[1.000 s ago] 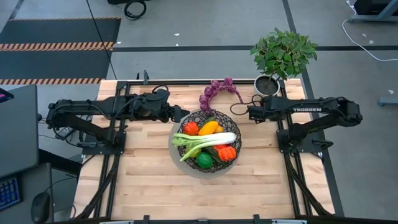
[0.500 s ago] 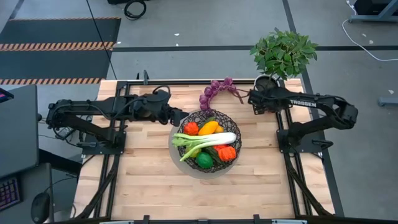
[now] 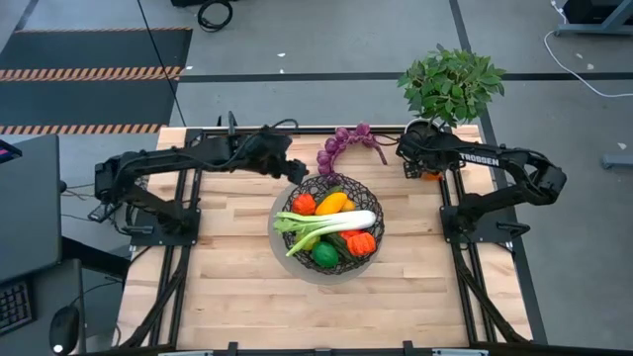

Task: Build produce basket
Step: Put the orange into the black wire basket, then put the purple garlic into the black wire basket

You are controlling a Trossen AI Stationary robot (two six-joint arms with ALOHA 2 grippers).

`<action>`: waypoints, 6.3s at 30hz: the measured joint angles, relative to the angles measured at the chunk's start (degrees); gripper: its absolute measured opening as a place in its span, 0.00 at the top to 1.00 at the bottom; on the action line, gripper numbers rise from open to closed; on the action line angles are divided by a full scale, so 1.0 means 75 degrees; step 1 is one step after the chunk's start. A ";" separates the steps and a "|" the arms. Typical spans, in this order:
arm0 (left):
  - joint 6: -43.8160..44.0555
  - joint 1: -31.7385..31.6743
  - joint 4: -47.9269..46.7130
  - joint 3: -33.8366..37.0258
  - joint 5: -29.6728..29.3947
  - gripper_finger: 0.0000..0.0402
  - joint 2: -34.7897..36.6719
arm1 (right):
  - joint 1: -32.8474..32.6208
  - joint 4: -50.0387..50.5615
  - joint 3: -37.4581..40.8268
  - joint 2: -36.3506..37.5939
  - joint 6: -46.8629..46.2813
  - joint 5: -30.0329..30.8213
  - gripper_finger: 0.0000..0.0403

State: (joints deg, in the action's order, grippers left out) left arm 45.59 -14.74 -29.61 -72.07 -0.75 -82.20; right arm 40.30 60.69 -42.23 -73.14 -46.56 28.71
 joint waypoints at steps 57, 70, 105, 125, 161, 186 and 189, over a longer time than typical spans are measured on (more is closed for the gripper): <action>0.0165 -0.0321 0.0869 -0.0006 0.0370 0.42 -0.0255 | -0.0832 0.0966 -0.1380 0.1356 -0.0319 -0.2849 0.16; 0.0500 -0.0321 0.0831 -0.0006 0.0499 0.42 -0.0255 | -0.2288 0.0537 -0.2536 0.1955 -0.1660 -0.4410 0.16; 0.0235 0.0299 0.0865 -0.0011 0.0541 0.42 -0.0243 | -0.4930 -0.2436 -0.3157 0.1271 -0.1575 -0.2954 0.02; 0.0439 0.0296 0.0861 -0.0016 0.0542 0.42 -0.0243 | -0.4879 -0.2810 -0.3154 0.1180 -0.1545 -0.2436 0.02; -0.0552 -0.0504 0.0145 -0.0003 0.1631 0.42 0.0869 | -0.3337 -0.5363 -0.3154 -0.0873 -0.1011 -0.3397 0.02; -0.0596 -0.0388 -0.0928 -0.0009 0.0330 0.42 0.2818 | -0.1623 -0.5633 -0.3157 -0.3044 -0.3992 -0.3603 0.03; -0.0561 -0.0271 -0.0996 -0.0009 -0.0059 0.42 0.3024 | -0.1459 -0.5575 -0.3151 -0.3197 -0.4046 -0.3784 0.05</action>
State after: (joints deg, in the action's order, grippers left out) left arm 41.38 -16.77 -37.08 -72.14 -1.20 -59.53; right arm 29.36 18.87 -65.87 -97.12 -76.90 0.32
